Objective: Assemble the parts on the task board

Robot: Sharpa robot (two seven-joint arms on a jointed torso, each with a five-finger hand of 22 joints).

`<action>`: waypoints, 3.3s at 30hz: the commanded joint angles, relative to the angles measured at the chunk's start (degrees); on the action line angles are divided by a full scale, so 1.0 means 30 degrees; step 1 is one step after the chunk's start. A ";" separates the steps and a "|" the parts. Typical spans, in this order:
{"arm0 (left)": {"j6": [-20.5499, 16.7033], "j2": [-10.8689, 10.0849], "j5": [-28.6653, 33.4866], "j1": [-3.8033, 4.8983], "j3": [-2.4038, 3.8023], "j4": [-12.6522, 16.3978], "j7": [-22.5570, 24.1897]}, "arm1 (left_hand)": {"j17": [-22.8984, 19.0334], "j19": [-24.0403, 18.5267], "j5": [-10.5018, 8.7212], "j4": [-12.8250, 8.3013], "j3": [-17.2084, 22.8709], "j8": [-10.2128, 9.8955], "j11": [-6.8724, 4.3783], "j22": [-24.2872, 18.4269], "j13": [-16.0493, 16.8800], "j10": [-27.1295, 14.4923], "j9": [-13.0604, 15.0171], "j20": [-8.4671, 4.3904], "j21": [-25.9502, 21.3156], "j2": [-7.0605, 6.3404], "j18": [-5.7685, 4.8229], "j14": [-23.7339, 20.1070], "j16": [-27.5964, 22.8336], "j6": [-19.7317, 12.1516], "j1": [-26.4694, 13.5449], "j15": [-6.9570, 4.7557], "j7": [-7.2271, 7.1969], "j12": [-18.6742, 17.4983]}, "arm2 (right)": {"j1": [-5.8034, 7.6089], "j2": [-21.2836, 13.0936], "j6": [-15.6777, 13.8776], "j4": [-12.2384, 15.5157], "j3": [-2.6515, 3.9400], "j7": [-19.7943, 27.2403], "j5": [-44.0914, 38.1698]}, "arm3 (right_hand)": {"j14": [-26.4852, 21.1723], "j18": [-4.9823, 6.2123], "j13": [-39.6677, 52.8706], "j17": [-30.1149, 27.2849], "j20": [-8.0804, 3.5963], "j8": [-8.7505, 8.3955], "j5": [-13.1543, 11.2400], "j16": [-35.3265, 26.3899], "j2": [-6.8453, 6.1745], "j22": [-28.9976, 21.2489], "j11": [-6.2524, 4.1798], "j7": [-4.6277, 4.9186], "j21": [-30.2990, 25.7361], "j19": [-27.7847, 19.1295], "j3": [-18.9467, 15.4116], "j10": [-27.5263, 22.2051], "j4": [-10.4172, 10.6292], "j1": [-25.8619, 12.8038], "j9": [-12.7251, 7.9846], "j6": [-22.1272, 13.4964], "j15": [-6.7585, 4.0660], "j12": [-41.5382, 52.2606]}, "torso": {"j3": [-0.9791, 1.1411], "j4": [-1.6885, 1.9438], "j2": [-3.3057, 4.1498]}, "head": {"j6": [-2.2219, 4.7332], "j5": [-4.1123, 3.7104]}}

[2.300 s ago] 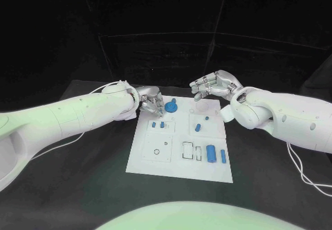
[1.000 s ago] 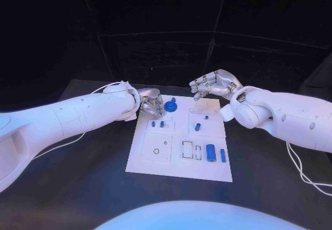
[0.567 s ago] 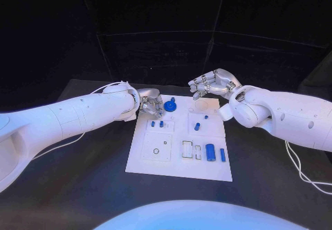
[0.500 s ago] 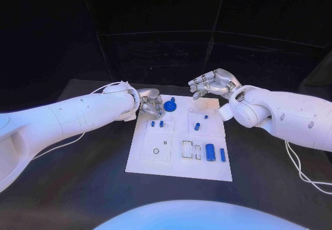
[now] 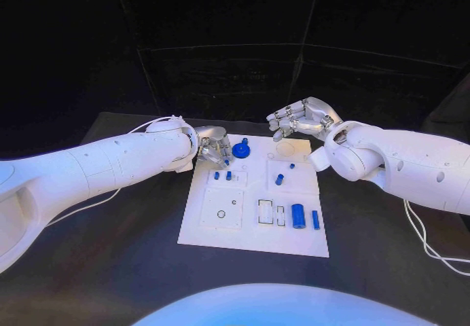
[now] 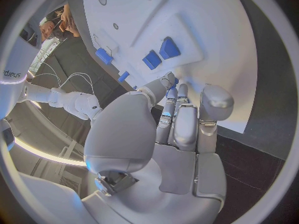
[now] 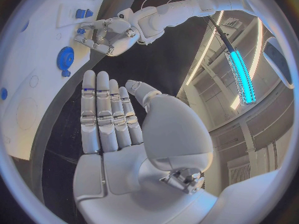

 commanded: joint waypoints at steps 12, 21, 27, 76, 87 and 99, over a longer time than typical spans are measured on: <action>-0.0258 -0.0242 0.0102 0.0028 0.0011 0.0130 0.0101 | -0.0039 -0.0116 0.0037 0.0095 -0.0313 -0.0138 0.0099 -0.0124 0.0016 -0.0464 -0.0025 0.0107 -0.0290 -0.0125 -0.0134 0.0064 0.0052 -0.0153 -0.0285 0.0239 0.0085 -0.0128 | 0.0035 -0.0018 -0.0064 -0.0016 0.0012 0.0184 -0.0013 | -0.0077 0.0185 -0.0021 -0.0038 0.0048 -0.0056 0.0033 -0.0116 0.0001 -0.0031 0.0044 -0.0066 -0.0119 0.0042 0.0118 -0.0166 -0.0021 0.0106 -0.0010 -0.0138 0.0100 -0.0076 | -0.0007 -0.0014 0.0002 | 0.0036 0.0084; -0.1133 -0.1293 0.2879 0.0111 0.0044 0.0412 0.1014 | -0.0163 -0.0183 0.0039 0.0213 -0.0394 -0.0147 0.0118 -0.0352 0.0049 -0.0472 -0.0023 0.0144 -0.0643 -0.0041 -0.0061 0.0046 0.0021 -0.0129 -0.0432 0.0261 0.0121 -0.0045 | 0.0034 -0.0352 -0.1152 -0.0503 0.0012 -0.0044 -0.2725 | -0.0691 0.0161 -0.0148 -0.0252 0.0063 0.0085 -0.0631 -0.0007 -0.0193 -0.0080 0.0264 0.0093 -0.0254 -0.0225 0.0416 -0.0922 -0.0850 0.1033 0.0019 -0.0389 0.0230 -0.0269 | -0.0008 0.0004 -0.0069 | -0.0009 -0.0003; -0.2445 -0.2391 0.7494 0.0342 0.0066 0.0800 0.2591 | -0.0379 -0.0273 0.0029 0.0798 -0.1097 -0.0205 0.0169 -0.0656 0.0080 -0.0498 -0.0034 0.0221 -0.1110 -0.0250 0.0026 0.0006 -0.0038 -0.0164 -0.1432 0.0320 0.0223 0.0095 | 0.0035 -0.0874 -0.1583 -0.0856 0.0013 -0.0555 -0.5488 | 0.2519 0.0248 -0.0133 0.0590 -0.0873 0.0313 -0.1475 0.2012 -0.0085 0.1172 -0.0175 -0.0272 0.2085 0.2237 -0.0078 -0.0800 -0.1774 0.2051 0.0061 0.0086 -0.0695 -0.0039 | 0.0037 0.0001 -0.0105 | 0.0190 -0.0012; -0.3778 -0.5743 2.3799 0.0050 -0.0065 0.7147 0.7886 | -0.7449 -0.3162 0.0038 0.1852 -0.3277 0.0196 -0.0208 -0.5393 0.0446 0.0714 0.0002 0.0248 -0.8469 0.0921 0.1105 -0.3320 -0.3751 0.0548 -0.1151 0.0147 -0.0001 0.1923 | -0.1510 -0.1224 0.0456 0.0799 0.0018 -0.7741 -2.3236 | 0.2613 -0.0709 -0.0211 1.1475 -0.0778 -0.0143 -0.4262 1.8587 -0.1236 1.2086 -0.0172 -0.0403 1.3774 0.3738 0.2370 -0.1915 -0.0750 0.1388 -0.0033 -0.0897 -0.0772 -0.0847 | 0.0032 0.0003 -0.0093 | 0.0963 -0.2517; -0.3743 -0.5752 2.3799 0.0048 -0.0075 0.7120 0.7527 | -0.7887 -0.3181 0.0045 0.1465 -0.3197 0.0198 -0.0054 -0.5552 0.0393 0.0528 -0.0011 0.0292 -0.8639 0.0911 0.1081 -0.3534 -0.3928 0.0384 -0.0561 0.0243 0.0258 0.1966 | -0.1530 -0.0799 0.0446 0.0325 0.0020 -0.7681 -2.3005 | 0.2604 -0.0742 -0.0212 1.1795 -0.0722 -0.0138 -0.4430 1.9091 -0.1083 1.2466 -0.0084 -0.0238 1.4156 0.3684 0.3003 -0.1922 -0.0697 0.1485 -0.0028 -0.0880 -0.0715 -0.0828 | 0.0044 -0.0017 -0.0074 | 0.0975 -0.2533; -0.3566 -0.5741 2.3798 0.0048 -0.0080 0.7172 0.7396 | -0.8121 -0.3194 0.0045 0.1380 -0.3172 0.0222 -0.0009 -0.5604 0.0376 0.0479 -0.0009 0.0322 -0.8695 0.0941 0.1072 -0.3644 -0.4026 0.0336 -0.0441 0.0285 0.0310 0.1995 | -0.1678 -0.0295 0.1462 -0.0175 0.0021 -0.7622 -2.2771 | 0.2730 -0.0942 -0.0164 1.2710 -0.0724 0.0041 -0.4538 2.0211 -0.0930 1.3966 -0.0220 -0.0350 1.5338 0.3977 0.3673 -0.1360 -0.0669 0.1537 0.0056 -0.0284 -0.0777 -0.0562 | 0.0023 0.0019 -0.0089 | 0.0881 -0.2510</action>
